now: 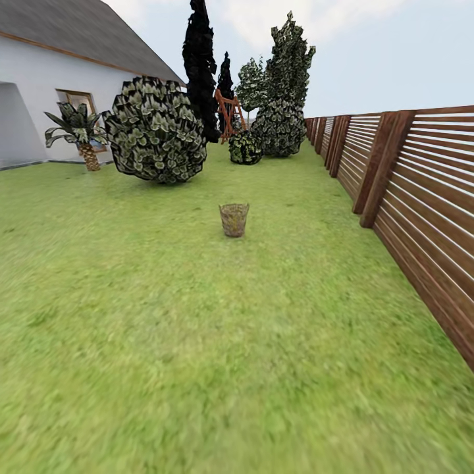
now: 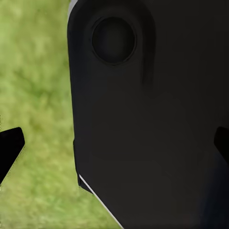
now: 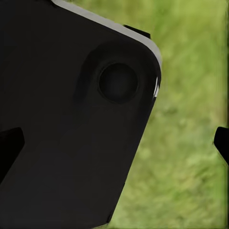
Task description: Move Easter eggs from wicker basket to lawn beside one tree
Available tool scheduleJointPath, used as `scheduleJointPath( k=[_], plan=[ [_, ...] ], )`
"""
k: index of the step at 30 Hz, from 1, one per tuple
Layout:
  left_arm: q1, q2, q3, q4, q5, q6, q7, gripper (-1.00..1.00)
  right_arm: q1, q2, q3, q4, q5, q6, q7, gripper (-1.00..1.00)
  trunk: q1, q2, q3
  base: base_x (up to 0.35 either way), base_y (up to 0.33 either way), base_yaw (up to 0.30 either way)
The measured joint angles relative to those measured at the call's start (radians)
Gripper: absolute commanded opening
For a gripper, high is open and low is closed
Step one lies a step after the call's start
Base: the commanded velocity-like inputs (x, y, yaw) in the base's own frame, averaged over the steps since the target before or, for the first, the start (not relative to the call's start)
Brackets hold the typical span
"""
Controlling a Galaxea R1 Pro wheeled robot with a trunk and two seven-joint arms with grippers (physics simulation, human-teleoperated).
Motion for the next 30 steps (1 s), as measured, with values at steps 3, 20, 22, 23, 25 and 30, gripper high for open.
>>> scheduleJointPath(
  k=[3, 20, 22, 23, 25, 30],
  plan=[
    [0.000, 0.000, 0.000, 0.000, 0.000, 0.000, 0.000, 1.00, 0.000, 0.000, 0.000, 0.000, 0.000, 0.000, 0.000, 1.00, 0.000, 0.000, 0.000, 0.315, 0.000, 0.000],
    [0.000, 0.000, 0.000, 0.000, 0.000, 0.000, 0.000, 1.00, 0.000, 0.000, 0.000, 0.000, 0.000, 0.000, 0.000, 1.00, 0.000, 0.000, 0.000, 0.315, 0.000, 0.000],
    [0.000, 0.000, 0.000, 0.000, 0.000, 0.000, 0.000, 1.00, 0.000, 0.000, 0.000, 0.000, 0.000, 0.000, 0.000, 1.00, 0.000, 0.000, 0.000, 0.315, 0.000, 0.000],
    [0.000, 0.000, 0.000, 0.000, 0.000, 0.000, 0.000, 1.00, 0.000, 0.000, 0.000, 0.000, 0.000, 0.000, 0.000, 1.00, 0.000, 0.000, 0.000, 0.315, 0.000, 0.000],
    [0.000, 0.000, 0.000, 0.000, 0.000, 0.000, 0.000, 1.00, 0.000, 0.000, 0.000, 0.000, 0.000, 0.000, 0.000, 1.00, 0.000, 0.000, 0.000, 0.315, 0.000, 0.000],
    [0.000, 0.000, 0.000, 0.000, 0.000, 0.000, 0.000, 1.00, 0.000, 0.000, 0.000, 0.000, 0.000, 0.000, 0.000, 1.00, 0.000, 0.000, 0.000, 0.315, 0.000, 0.000]
  ],
)
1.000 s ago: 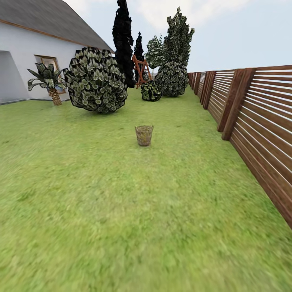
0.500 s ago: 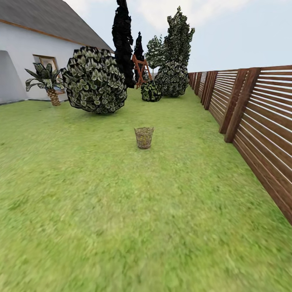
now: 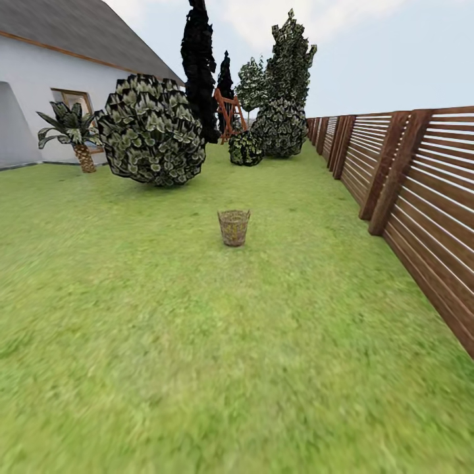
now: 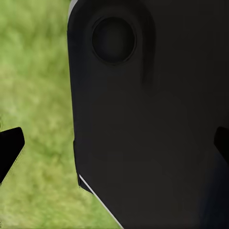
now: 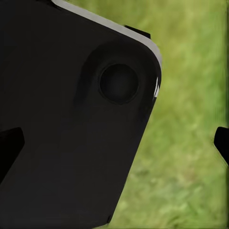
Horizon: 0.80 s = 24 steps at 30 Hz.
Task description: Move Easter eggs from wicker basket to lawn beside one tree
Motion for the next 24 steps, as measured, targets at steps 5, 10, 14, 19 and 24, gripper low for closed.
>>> scheduleJointPath(
  k=[5, 10, 14, 19, 24],
  plan=[
    [0.000, 0.000, 0.000, 0.000, 0.000, 0.000, 0.000, 1.00, 0.000, 0.000, 0.000, 0.000, -0.001, 0.000, 0.000, 1.00, 0.000, 0.000, 0.000, 0.315, 0.000, 0.000],
    [0.000, 0.000, 0.000, 0.000, 0.000, 0.000, 0.000, 1.00, 0.000, 0.000, 0.001, 0.000, -0.001, 0.000, 0.000, 1.00, 0.000, 0.000, 0.000, 0.315, 0.000, 0.000],
    [0.000, 0.000, 0.000, 0.000, 0.000, 0.000, 0.000, 1.00, 0.000, 0.000, 0.001, 0.000, -0.001, 0.000, 0.000, 1.00, 0.000, 0.000, 0.000, 0.315, 0.000, 0.000],
    [0.000, 0.000, 0.000, 0.000, 0.000, 0.000, 0.000, 1.00, 0.000, 0.001, 0.001, 0.000, -0.001, 0.000, 0.000, 1.00, 0.000, 0.000, 0.000, 0.315, 0.000, 0.000],
    [0.000, 0.000, 0.000, 0.000, 0.000, 0.000, 0.000, 1.00, 0.000, 0.002, 0.001, 0.000, -0.001, 0.000, 0.000, 1.00, 0.000, 0.000, 0.000, 0.315, 0.000, 0.000]
  ],
)
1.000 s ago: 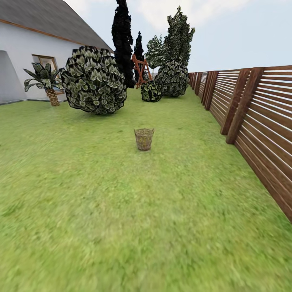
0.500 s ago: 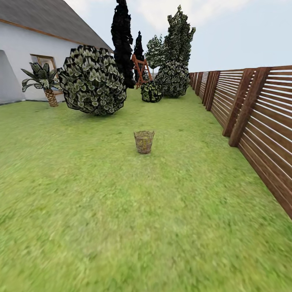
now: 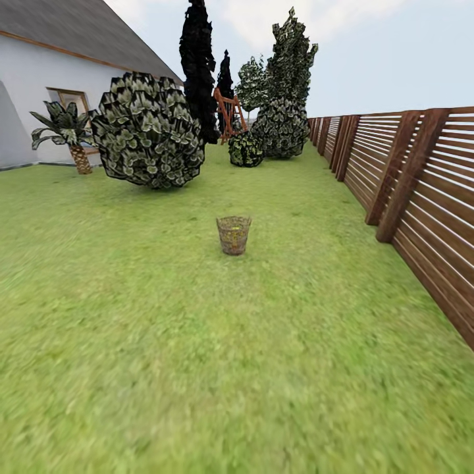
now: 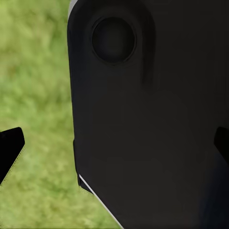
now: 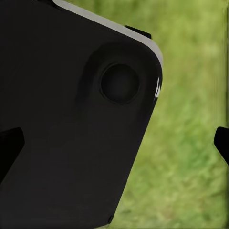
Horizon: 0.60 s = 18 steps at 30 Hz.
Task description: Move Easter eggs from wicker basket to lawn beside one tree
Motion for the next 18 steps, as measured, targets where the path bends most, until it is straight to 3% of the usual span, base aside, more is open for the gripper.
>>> scheduleJointPath(
  k=[18],
  plan=[
    [0.000, 0.000, 0.000, 0.000, 0.000, 0.000, 0.000, 1.00, 0.000, 0.000, 0.000, 0.000, -0.002, 0.000, 0.000, 1.00, 0.000, 0.000, 0.000, 0.315, 0.000, 0.000]
  ],
)
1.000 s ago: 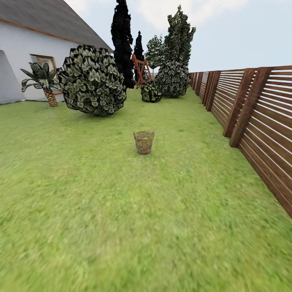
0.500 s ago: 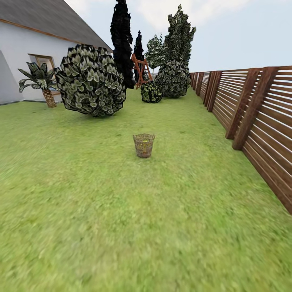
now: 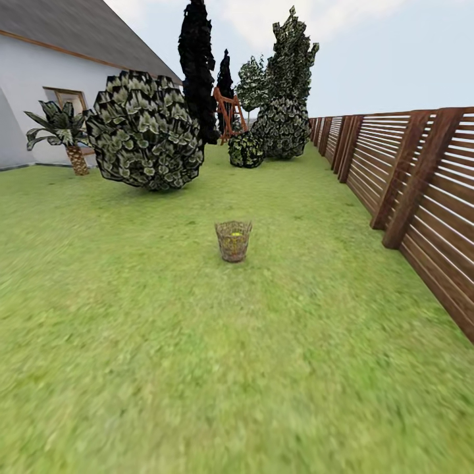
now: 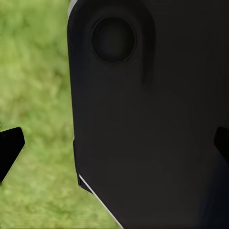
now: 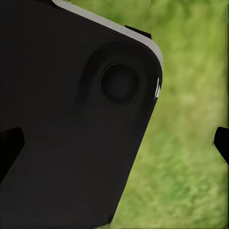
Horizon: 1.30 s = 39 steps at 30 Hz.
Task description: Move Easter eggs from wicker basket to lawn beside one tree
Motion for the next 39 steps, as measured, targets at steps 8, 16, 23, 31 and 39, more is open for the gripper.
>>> scheduleJointPath(
  k=[8, 16, 23, 31, 39],
  plan=[
    [0.000, 0.000, 0.000, 0.000, 0.000, 0.000, 0.000, 1.00, 0.000, 0.000, 0.000, 0.000, 0.000, 0.000, 0.000, 1.00, 0.000, 0.000, 0.000, 0.315, 0.000, 0.000],
    [0.000, 0.000, 0.000, 0.000, 0.000, 0.000, 0.000, 1.00, 0.000, 0.000, 0.000, 0.000, 0.000, 0.000, 0.000, 1.00, 0.000, 0.000, 0.000, 0.315, 0.000, 0.000],
    [0.000, 0.000, 0.000, 0.000, 0.000, 0.000, 0.000, 1.00, 0.000, 0.000, 0.000, 0.000, 0.000, 0.000, 0.000, 1.00, 0.000, 0.000, 0.000, 0.315, 0.000, 0.000],
    [0.000, 0.000, 0.000, 0.000, 0.000, 0.000, 0.000, 1.00, 0.000, 0.000, 0.000, 0.000, 0.000, 0.000, 0.000, 1.00, 0.000, 0.000, 0.000, 0.315, 0.000, 0.000],
    [0.000, 0.000, 0.000, 0.000, 0.000, 0.000, 0.000, 1.00, 0.000, 0.000, 0.000, 0.000, 0.000, 0.000, 0.000, 1.00, 0.000, 0.000, 0.000, 0.315, 0.000, 0.000]
  ],
)
